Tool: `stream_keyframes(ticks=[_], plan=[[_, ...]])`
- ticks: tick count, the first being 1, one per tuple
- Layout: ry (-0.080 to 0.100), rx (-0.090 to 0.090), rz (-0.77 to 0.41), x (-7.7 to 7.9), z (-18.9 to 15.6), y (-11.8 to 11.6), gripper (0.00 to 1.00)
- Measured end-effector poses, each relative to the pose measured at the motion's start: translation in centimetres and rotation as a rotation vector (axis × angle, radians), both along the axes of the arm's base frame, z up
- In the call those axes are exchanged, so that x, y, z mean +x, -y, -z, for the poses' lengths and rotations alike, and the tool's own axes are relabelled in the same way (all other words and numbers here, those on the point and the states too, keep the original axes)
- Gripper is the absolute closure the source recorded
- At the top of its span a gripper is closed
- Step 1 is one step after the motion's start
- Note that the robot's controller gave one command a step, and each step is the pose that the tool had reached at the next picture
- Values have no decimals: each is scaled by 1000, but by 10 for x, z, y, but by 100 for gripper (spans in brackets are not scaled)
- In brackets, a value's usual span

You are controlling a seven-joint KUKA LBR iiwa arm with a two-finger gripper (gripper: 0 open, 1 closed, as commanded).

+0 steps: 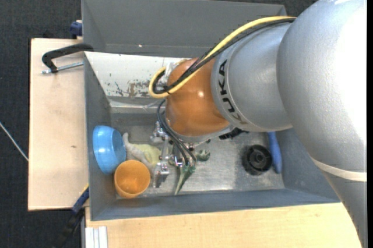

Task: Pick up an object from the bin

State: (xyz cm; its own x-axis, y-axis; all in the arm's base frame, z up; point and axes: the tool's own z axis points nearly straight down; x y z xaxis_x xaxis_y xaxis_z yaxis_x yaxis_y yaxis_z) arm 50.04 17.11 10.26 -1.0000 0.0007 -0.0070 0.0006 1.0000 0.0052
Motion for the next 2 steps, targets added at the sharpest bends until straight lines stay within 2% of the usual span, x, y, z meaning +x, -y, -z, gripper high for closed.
stream_keyframes(ticks=[1, 2], plan=[[-3, -2, 176, -3, -16, 17, 0], [-3, 1, 334, -7, 30, 12, 0]])
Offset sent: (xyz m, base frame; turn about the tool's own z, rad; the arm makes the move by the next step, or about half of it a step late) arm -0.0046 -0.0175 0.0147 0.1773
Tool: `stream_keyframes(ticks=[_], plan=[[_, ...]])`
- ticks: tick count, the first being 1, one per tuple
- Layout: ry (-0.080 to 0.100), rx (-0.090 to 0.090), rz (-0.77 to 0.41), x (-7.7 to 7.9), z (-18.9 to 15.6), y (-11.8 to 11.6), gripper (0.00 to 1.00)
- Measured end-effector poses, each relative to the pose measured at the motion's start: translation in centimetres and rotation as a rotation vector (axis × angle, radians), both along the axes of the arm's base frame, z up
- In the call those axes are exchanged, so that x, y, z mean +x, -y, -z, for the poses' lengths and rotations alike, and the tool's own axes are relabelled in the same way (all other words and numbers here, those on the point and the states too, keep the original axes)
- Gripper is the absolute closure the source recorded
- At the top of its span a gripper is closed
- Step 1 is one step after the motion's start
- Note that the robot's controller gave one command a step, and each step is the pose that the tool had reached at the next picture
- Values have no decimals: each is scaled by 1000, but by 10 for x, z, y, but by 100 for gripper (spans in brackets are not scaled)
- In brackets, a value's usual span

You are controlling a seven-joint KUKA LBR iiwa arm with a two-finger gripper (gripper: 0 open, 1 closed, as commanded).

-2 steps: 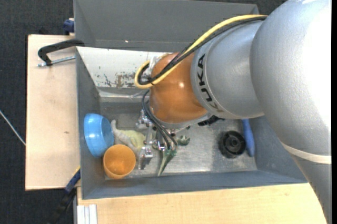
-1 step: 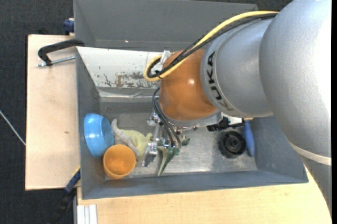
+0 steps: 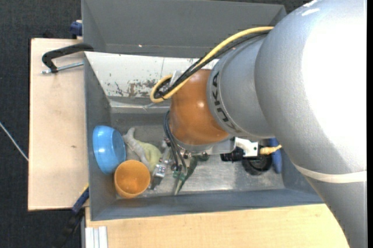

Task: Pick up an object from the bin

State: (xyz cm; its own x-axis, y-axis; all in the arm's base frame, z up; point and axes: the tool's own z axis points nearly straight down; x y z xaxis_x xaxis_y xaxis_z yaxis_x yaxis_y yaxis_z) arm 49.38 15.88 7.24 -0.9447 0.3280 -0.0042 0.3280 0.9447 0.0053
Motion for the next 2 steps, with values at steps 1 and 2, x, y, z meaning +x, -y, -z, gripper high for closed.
stream_keyframes(ticks=[1, 2], plan=[[3, -3, -91, 0, 0, -21, 0], [11, -1, -90, 2, -2, -22, 100]])
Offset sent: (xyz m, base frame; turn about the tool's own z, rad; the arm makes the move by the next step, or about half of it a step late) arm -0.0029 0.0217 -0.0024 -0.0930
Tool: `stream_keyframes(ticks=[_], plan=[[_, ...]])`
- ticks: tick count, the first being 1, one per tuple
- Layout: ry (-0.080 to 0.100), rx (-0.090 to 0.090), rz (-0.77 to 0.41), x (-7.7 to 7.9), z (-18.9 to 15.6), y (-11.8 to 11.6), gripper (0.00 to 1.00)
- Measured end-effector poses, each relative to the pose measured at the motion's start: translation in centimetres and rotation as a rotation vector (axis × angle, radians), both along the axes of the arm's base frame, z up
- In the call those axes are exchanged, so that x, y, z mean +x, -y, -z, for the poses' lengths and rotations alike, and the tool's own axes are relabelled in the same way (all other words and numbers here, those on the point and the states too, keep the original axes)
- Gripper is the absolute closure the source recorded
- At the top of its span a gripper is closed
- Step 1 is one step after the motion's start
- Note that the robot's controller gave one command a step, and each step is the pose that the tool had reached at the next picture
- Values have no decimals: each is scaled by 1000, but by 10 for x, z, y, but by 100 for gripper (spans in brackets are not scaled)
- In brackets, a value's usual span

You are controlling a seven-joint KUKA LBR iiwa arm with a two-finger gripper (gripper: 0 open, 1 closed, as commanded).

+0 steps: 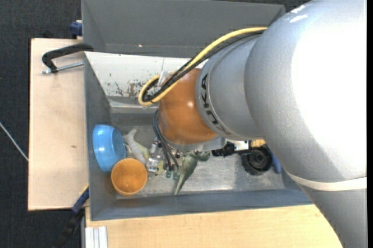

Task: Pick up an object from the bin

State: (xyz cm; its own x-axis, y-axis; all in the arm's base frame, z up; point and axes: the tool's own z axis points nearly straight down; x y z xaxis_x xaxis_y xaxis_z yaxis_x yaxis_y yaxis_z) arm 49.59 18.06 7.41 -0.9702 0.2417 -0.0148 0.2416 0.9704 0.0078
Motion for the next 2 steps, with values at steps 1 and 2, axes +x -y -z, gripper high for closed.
stream_keyframes(ticks=[1, 2], plan=[[-6, 1, -1, 3, -71, -1, 100], [-12, -1, -2, 4, -75, -2, 100]])
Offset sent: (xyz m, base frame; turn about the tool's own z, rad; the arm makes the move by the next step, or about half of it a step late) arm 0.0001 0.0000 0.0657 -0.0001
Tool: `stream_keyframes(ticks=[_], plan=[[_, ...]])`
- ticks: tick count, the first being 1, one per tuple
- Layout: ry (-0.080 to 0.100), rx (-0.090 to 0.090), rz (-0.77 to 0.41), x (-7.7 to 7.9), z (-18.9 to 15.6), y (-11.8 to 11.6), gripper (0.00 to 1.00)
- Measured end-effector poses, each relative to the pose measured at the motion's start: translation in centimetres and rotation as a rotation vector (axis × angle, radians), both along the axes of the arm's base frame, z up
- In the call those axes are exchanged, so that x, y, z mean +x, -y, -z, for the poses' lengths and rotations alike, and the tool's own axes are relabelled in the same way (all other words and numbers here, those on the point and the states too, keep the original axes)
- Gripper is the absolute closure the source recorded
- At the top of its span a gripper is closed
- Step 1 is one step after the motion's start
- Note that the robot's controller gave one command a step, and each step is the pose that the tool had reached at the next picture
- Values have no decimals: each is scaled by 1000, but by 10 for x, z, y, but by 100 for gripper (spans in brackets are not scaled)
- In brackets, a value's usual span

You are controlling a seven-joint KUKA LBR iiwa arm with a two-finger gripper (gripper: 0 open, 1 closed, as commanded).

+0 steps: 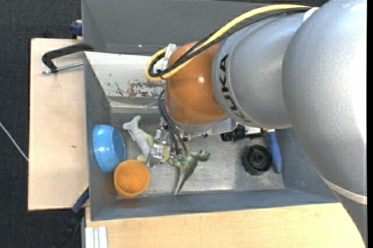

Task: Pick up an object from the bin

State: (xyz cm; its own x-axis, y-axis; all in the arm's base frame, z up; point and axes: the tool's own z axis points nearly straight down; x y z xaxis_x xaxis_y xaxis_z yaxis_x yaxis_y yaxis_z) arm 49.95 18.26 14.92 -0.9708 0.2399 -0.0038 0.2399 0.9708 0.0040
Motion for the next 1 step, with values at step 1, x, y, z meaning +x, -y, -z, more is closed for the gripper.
stream_keyframes(ticks=[1], plan=[[0, 0, -1, 1, -6, -1, 100]])
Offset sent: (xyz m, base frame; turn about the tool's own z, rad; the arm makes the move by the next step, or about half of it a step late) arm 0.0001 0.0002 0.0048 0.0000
